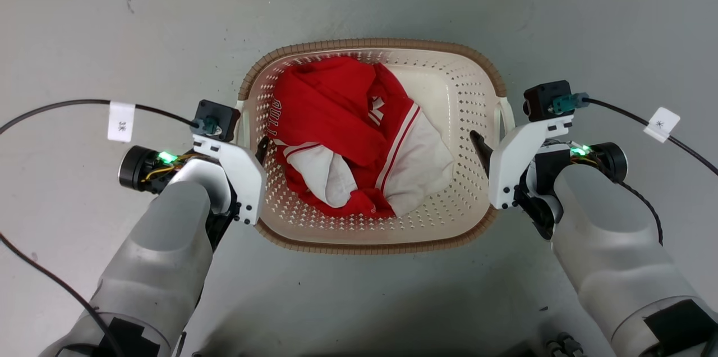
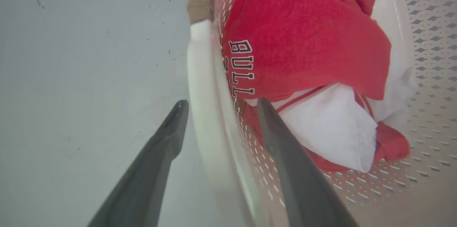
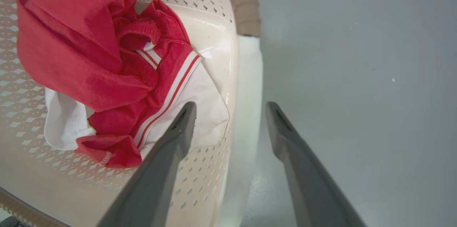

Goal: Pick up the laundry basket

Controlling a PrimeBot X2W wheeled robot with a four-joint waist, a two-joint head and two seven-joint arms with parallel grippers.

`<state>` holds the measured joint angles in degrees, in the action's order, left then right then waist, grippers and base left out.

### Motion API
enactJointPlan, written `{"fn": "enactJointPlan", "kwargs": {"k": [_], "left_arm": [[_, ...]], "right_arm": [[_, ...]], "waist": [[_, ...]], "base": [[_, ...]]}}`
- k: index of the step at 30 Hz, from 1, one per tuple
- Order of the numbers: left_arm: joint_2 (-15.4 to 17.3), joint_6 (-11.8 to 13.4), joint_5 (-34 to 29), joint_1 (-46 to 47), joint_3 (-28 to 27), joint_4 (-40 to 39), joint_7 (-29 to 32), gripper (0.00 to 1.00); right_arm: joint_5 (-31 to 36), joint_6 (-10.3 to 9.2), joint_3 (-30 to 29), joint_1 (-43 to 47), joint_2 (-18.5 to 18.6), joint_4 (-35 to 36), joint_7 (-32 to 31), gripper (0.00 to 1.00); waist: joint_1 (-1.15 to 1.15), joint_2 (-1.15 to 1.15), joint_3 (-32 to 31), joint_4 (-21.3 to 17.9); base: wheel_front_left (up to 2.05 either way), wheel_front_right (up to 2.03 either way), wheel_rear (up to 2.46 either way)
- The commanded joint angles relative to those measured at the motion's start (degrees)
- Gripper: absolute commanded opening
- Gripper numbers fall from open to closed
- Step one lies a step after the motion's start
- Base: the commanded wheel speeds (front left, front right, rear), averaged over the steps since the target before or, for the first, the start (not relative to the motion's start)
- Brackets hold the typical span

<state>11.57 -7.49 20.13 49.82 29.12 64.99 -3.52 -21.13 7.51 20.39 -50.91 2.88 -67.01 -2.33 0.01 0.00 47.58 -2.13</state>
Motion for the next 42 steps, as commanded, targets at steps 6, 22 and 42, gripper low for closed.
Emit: {"fn": "enactJointPlan", "kwargs": {"k": [6, 22, 42], "left_arm": [[1.1, 0.06, 3.77, 2.1, 4.7, 0.31, 2.08, 1.0], [2.21, 0.05, 12.67, 3.35, 13.7, -0.34, 3.23, 0.06], [5.17, 0.05, 23.71, 0.28, 25.18, -3.42, 9.91, 0.0]], "right_arm": [[-1.37, -0.04, 2.24, -3.28, 0.0, -3.33, -2.34, 1.0], [-0.79, -0.04, 4.42, -5.57, 0.0, -5.65, -2.25, 1.0], [3.47, -0.03, 2.76, -3.11, 0.15, -6.65, -6.46, 0.0]], "waist": [[-0.01, 0.0, 1.12, 0.38], [-0.01, 0.0, 1.72, 0.97], [-0.01, 0.0, -9.28, 0.35]], "base": [[0.0, 0.0, 0.0], [0.0, 0.0, 0.0], [0.0, 0.0, 0.0]]}}
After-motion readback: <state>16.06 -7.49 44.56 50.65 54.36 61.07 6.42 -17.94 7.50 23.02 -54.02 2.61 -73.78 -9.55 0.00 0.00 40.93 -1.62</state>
